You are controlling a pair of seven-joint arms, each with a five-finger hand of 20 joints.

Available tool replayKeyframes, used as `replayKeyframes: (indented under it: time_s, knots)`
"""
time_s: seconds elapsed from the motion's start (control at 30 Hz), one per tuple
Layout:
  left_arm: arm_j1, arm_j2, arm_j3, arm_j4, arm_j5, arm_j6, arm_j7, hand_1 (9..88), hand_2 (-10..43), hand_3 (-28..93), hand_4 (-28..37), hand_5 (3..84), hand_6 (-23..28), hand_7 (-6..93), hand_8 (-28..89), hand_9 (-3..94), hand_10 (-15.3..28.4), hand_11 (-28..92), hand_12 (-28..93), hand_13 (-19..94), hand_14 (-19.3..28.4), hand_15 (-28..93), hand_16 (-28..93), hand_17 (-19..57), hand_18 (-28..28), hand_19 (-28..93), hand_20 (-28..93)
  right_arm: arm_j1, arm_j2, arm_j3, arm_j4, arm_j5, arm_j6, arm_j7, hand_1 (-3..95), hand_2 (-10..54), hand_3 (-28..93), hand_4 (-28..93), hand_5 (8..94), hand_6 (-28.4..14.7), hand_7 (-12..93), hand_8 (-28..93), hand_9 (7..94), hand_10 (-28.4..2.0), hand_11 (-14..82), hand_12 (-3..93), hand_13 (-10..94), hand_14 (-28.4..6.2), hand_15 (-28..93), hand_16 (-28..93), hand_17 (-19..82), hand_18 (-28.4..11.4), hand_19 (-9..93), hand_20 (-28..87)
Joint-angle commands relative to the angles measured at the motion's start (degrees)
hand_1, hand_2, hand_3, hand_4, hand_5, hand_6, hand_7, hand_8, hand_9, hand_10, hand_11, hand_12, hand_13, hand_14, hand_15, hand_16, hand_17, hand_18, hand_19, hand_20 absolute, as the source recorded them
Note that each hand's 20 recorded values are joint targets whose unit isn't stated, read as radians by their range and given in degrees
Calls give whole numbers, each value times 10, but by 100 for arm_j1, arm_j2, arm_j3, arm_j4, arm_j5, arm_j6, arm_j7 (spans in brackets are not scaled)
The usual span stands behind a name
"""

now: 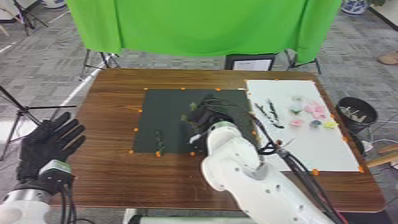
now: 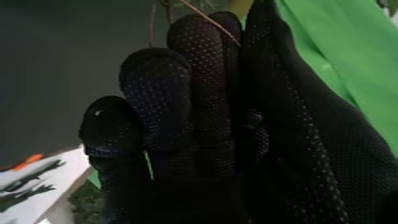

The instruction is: Arrange flowers

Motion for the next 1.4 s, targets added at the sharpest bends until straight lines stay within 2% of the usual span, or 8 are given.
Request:
replayKeyframes:
  time_s: [0.03,0.1,0.23,0.43,0.8,0.97,1.2,1.4]
  knots:
    - [-146,-74,67,53,248,48,-249,265,106,751,-258,404,103,126,-78,329,171,195,133,210,168,339,-49,-86,163,371,89,-292,-187,-95,223,-171,-204,28,491,-64,734,-234,777,-25,357,129,845,-135,325,259,797,-105,592,305,485,-234,932,354]
    - [-159,-57,102,60,217,68,-198,265,107,750,-259,404,103,126,-78,329,171,195,133,210,168,340,-49,-86,163,371,89,-298,-182,-117,244,-228,-122,13,492,-63,734,-237,777,-27,358,124,844,-136,325,260,796,-105,591,305,485,-234,932,353]
    - [-103,-55,63,54,206,74,-202,265,107,750,-259,403,103,126,-78,328,170,196,133,210,168,342,-50,-86,163,371,89,-318,-198,-91,261,-127,-116,60,490,-63,736,-239,774,-29,359,117,839,-139,322,258,791,-106,587,304,480,-234,932,344]
    - [-197,-37,115,93,205,86,-197,266,108,750,-260,404,103,126,-79,328,170,196,133,210,168,341,-51,-87,163,372,89,-404,-234,-76,318,-50,105,106,486,-62,740,-242,775,-32,356,100,835,-144,318,251,787,-110,581,300,469,-237,931,322]
    - [-175,-88,115,92,201,88,-177,265,108,751,-258,404,103,127,-79,329,170,197,132,209,169,343,-52,-87,164,373,88,-430,-115,-115,299,-155,312,58,435,-90,749,-235,748,-44,284,58,811,-149,286,226,766,-118,570,287,451,-238,930,280]
    - [-136,-57,115,82,153,86,-137,265,108,751,-259,404,103,128,-79,329,170,198,133,210,168,343,-52,-87,164,373,88,-402,-88,-149,201,-143,384,138,404,-91,757,-233,738,-44,261,42,805,-151,284,222,760,-122,575,284,450,-238,932,274]
    - [-125,-53,100,80,170,69,-154,265,108,751,-259,404,103,128,-79,329,170,198,132,210,168,342,-52,-87,163,373,88,-363,-41,-199,11,-70,512,223,352,-71,776,-215,731,-46,231,-111,805,-159,283,220,759,-127,581,277,452,-243,932,274]
    - [-24,-66,29,63,147,66,-107,266,108,752,-259,403,103,128,-80,329,170,197,132,210,168,341,-51,-86,163,372,87,-331,75,-271,-156,-64,528,179,339,-56,767,-211,724,-66,158,-116,809,-166,253,205,765,-130,575,273,454,-247,932,272]
